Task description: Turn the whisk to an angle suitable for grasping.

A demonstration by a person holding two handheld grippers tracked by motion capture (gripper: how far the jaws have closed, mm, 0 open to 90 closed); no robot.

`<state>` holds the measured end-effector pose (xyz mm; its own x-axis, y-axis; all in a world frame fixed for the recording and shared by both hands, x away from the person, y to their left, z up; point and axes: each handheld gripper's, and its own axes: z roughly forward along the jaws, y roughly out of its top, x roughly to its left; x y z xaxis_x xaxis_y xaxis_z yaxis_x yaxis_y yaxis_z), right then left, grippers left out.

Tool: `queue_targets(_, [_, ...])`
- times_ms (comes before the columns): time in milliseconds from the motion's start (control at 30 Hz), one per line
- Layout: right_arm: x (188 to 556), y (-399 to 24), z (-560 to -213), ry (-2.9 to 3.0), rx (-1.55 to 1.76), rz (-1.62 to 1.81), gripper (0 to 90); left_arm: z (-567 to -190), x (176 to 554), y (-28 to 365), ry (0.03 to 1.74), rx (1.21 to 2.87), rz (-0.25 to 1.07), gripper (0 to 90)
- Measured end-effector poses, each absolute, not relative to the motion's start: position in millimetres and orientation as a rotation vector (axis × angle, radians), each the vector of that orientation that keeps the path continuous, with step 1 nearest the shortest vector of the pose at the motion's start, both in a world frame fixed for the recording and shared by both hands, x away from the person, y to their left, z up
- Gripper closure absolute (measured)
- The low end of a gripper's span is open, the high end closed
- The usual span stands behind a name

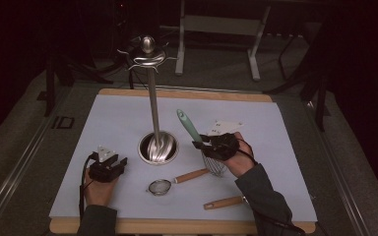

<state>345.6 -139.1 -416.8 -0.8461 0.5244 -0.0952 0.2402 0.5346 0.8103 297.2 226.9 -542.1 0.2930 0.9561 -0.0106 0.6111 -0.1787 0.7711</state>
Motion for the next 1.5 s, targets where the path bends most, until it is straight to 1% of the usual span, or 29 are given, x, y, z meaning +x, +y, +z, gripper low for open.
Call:
queue_targets(633, [338.5,-121.3,-386.6,2.315,0.600,1.347,69.6,-542.0,297.0,227.3,1.400,1.881,0.648,59.8])
queue_targets(967, [333.1,-110.1,-357.4,2.236,0.568,1.378,69.6,-542.1,297.4,227.6,1.400,1.884,0.644,59.8])
queue_targets(1500, [328.0,-104.6,-342.8,2.209,0.528,1.386,69.6,-542.2,297.5,227.4,1.401,1.884,0.643,59.8])
